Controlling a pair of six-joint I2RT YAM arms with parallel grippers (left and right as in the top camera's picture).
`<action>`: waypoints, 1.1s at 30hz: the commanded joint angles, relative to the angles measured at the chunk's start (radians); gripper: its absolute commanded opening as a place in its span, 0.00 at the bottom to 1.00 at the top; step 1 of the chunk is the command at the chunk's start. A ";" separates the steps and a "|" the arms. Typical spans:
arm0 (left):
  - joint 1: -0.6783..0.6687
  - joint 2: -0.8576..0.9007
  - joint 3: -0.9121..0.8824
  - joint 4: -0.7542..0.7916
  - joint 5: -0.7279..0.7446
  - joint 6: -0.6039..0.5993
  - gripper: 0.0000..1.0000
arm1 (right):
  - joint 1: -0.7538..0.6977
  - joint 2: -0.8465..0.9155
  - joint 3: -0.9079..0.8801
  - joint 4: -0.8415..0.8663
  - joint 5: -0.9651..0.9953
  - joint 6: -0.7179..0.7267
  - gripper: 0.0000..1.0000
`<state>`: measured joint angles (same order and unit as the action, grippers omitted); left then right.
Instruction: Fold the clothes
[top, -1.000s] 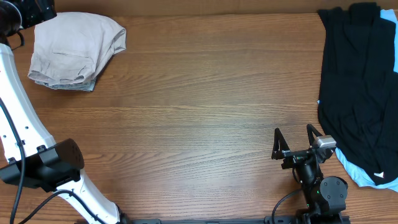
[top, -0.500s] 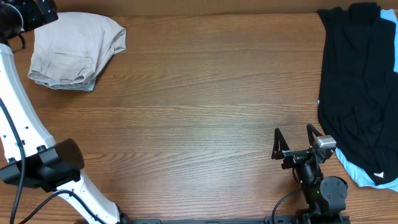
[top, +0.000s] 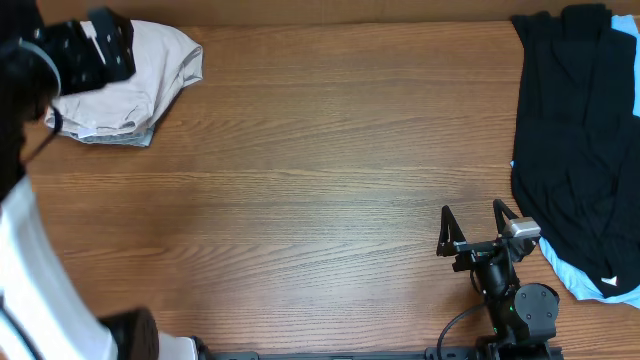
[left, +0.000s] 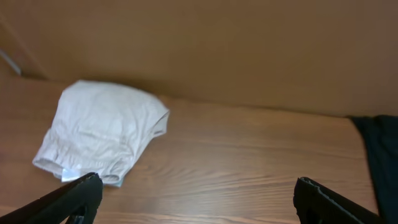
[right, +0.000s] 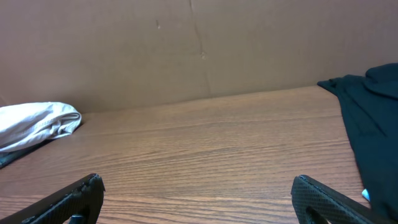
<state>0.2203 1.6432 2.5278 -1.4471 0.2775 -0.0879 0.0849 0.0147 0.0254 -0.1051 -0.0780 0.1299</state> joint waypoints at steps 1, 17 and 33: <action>-0.049 -0.059 0.004 -0.035 0.004 -0.014 1.00 | -0.004 -0.012 -0.007 0.006 0.002 -0.007 1.00; -0.082 -0.591 -0.868 0.232 -0.032 0.029 1.00 | -0.004 -0.012 -0.007 0.006 0.002 -0.007 1.00; -0.082 -0.973 -2.005 1.301 0.037 0.028 1.00 | -0.004 -0.012 -0.007 0.006 0.002 -0.007 1.00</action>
<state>0.1432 0.6937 0.5926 -0.1894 0.3008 -0.0719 0.0849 0.0128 0.0235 -0.1051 -0.0784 0.1299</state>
